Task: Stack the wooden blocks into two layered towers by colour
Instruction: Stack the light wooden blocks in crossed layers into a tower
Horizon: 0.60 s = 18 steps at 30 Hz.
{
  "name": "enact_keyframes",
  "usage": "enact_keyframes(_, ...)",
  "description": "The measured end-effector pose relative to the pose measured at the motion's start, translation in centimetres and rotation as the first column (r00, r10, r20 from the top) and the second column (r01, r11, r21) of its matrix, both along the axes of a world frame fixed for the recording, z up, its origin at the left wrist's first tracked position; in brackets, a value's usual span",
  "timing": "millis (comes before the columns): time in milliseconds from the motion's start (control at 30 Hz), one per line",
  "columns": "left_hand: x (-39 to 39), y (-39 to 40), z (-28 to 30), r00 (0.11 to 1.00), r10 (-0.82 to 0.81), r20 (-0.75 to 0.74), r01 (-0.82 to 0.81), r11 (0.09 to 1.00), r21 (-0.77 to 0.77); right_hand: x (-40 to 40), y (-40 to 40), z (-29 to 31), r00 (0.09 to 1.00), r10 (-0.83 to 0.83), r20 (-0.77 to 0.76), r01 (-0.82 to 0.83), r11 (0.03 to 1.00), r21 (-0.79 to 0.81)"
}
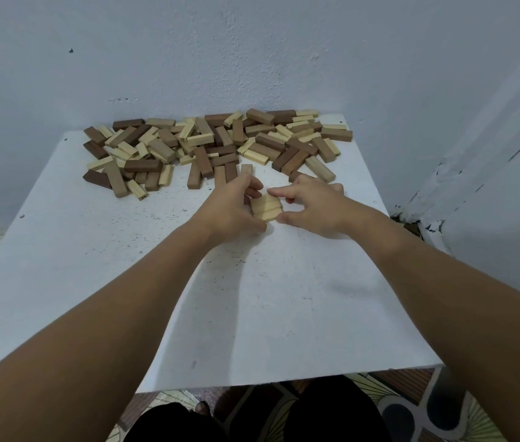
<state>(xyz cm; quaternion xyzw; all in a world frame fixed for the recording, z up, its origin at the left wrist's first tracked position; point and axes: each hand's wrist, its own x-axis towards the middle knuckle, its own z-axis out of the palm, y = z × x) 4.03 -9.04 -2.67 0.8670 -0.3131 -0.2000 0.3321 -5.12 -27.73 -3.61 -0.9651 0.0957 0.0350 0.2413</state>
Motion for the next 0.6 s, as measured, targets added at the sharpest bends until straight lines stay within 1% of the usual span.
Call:
enact_keyframes(100,-0.4,0.6,0.3,0.999,-0.033,0.007,0.033,0.999,0.015,-0.5,0.5,0.1,1.0,0.014,0.02,-0.013,1.0,-0.018)
enact_keyframes(333,-3.0,2.5,0.5,0.998,-0.057,-0.012,0.057,0.997,0.052,-3.6,2.0,-0.5,0.999,-0.02,0.035,0.017,0.997,0.081)
enact_keyframes(600,-6.6,4.9,0.5,0.998,-0.048,-0.033,0.05,0.998,0.049,-7.8,4.4,-1.0,0.997,-0.057,0.048,0.05,0.989,0.136)
